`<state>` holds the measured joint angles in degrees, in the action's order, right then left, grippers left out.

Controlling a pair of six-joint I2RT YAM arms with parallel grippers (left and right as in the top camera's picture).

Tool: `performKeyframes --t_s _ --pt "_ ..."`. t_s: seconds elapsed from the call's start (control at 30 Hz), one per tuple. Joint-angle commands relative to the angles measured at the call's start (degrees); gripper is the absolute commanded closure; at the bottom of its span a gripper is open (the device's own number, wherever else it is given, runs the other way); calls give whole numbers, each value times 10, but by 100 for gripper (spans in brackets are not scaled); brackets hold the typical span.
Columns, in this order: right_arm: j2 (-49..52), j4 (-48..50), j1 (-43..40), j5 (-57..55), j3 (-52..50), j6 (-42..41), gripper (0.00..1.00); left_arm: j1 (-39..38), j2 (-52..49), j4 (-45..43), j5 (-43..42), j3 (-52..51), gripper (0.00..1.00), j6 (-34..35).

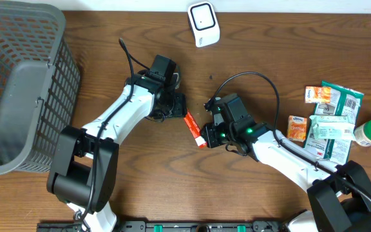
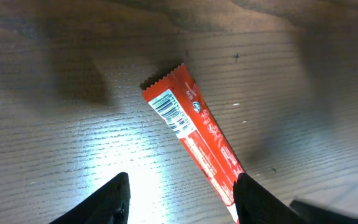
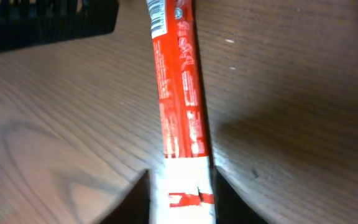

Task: Scan the item barcode

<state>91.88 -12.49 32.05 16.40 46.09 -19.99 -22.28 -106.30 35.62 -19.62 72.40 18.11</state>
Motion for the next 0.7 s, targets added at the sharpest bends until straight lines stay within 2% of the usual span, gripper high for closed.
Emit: performKeyframes --t_s 0.0,0.13,0.23,0.43,0.57,0.67 --pt "-2 -1 0 -20 -3 7 65 -3 -5 -6 -7 -3 46 -5" --pt "4 3 0 -27 -3 8 61 -10 -16 -37 -6 -8 70 -5" --pt "10 3 0 -33 -3 9 59 -14 -31 -52 -7 -9 81 -4" --pt "33 15 8 -33 -3 45 60 -15 -75 -60 -7 -9 81 -3" --pt "46 18 11 -18 -3 44 67 -15 -102 -57 -2 -9 82 -3" --pt "53 18 14 3 -3 44 64 -15 -112 -58 9 -9 81 -3"
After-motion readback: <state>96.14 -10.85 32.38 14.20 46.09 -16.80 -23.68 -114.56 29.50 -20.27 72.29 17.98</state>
